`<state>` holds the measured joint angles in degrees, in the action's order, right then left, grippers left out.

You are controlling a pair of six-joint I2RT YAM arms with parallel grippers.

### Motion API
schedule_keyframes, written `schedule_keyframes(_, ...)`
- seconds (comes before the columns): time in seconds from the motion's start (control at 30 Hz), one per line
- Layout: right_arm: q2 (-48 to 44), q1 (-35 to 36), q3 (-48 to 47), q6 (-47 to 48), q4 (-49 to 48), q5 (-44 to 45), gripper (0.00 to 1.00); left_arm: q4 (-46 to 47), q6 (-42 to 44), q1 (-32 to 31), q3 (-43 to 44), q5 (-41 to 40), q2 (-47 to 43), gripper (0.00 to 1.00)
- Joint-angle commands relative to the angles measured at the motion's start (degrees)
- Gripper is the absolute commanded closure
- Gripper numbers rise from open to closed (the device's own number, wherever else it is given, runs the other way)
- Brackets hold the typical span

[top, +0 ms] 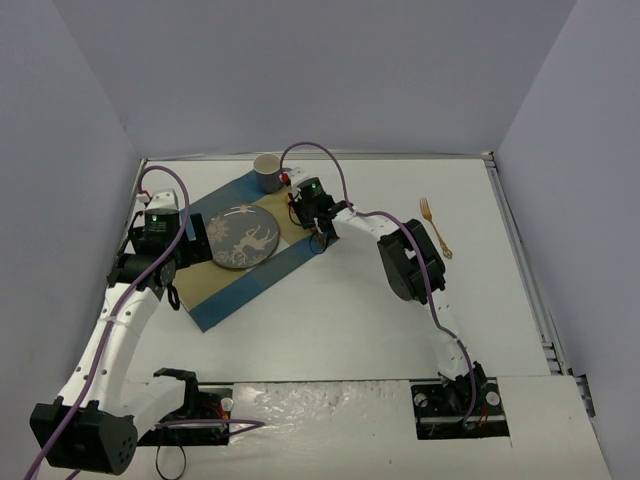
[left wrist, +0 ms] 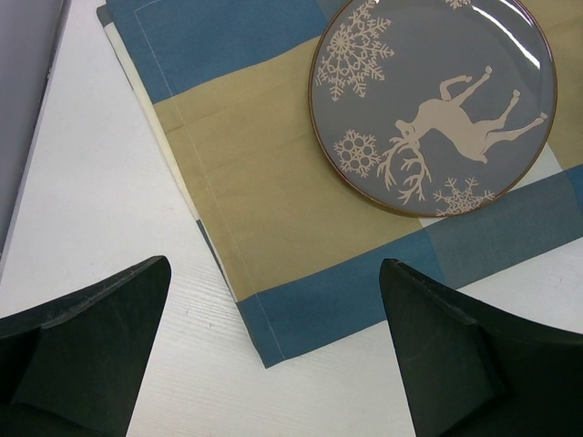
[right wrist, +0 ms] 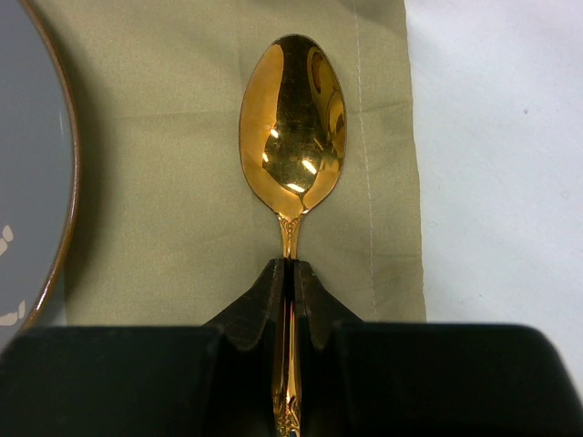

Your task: Set the dinner table for one person

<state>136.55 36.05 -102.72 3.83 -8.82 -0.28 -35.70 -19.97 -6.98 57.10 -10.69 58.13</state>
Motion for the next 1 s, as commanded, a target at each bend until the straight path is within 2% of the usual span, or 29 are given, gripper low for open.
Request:
schedule_keyframes(0.0,-0.8,-0.1,-1.2,0.5,-3.4,1.0,1.0,2.4,0.2,0.6,1.2,-0.2,0.1,0.03)
schedule_keyframes(0.57,-0.8,0.1,-1.1,4.6,-2.0,-3.1,1.0,2.3,0.3,1.0,1.2,0.1,0.3,0.03)
schedule_keyframes(0.67,-0.7,0.1,-1.1,4.3,-1.8,-3.0,0.86,2.3,0.2,1.1,1.2,0.1,0.4,0.03)
schedule_keyframes(0.83,-1.0,0.1,-1.2,2.6,-1.7,-3.3,0.74,2.3,0.2,1.1,1.3,0.3,0.6,0.03)
schedule_keyframes(0.97,-4.8,0.1,-2.3,1.6,-0.6,-3.9,0.62,2.3,0.2,1.2,1.3,0.4,0.7,0.03)
